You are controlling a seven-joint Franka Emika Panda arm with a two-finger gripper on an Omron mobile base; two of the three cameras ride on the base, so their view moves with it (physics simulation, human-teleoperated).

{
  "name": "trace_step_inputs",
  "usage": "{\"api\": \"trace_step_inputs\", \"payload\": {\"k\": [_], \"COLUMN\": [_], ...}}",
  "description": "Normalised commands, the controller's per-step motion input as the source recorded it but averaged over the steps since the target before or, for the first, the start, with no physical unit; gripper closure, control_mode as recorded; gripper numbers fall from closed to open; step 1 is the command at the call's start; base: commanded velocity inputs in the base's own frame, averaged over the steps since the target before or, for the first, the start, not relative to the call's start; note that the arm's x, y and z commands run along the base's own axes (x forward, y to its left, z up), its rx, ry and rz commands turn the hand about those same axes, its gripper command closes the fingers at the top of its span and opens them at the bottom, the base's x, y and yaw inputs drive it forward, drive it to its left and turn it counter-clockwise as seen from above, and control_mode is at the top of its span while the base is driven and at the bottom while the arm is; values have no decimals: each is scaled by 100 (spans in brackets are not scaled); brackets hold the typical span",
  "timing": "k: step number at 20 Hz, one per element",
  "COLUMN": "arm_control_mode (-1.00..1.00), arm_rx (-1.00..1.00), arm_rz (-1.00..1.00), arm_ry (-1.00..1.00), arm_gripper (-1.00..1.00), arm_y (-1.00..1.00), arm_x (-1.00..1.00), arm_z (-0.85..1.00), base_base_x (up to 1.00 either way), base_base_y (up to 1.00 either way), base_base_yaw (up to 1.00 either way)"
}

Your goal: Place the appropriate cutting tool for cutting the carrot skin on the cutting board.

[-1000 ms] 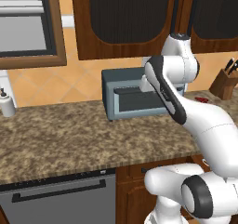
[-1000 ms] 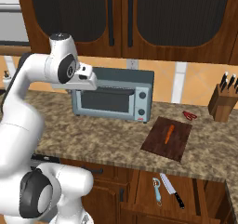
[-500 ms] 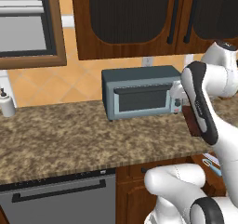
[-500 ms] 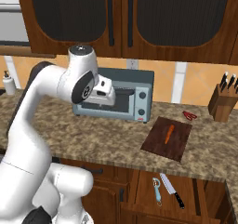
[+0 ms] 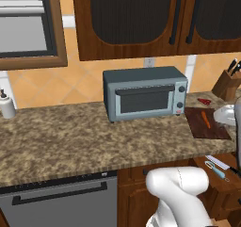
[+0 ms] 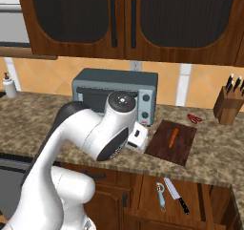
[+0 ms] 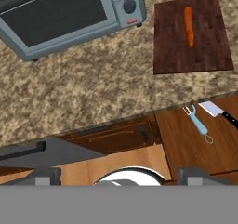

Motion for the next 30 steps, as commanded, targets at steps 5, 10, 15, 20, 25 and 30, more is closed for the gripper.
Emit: {"api": "trace_step_inputs", "payload": {"k": [5, 10, 15, 20, 25, 30], "arm_control_mode": [-100, -100, -100, -100, -100, -100], "arm_rx": [1, 4, 0, -9, -8, -3], "arm_rz": [-6, 0, 0, 0, 0, 4], "arm_ry": [2, 0, 0, 30, 23, 17], "arm_gripper": [-100, -100, -100, -100, -100, -100], "arm_y": [-71, -41, -20, -29, -48, -46], "arm_x": [-47, -46, -21, 0, -3, 0], "arm_z": [-30, -24, -22, -3, -44, -68], "base_base_x": [0, 0, 0, 0, 0, 0], "base_base_y": [0, 0, 0, 0, 0, 0], "base_base_yaw": [0, 0, 0, 0, 0, 0]}}
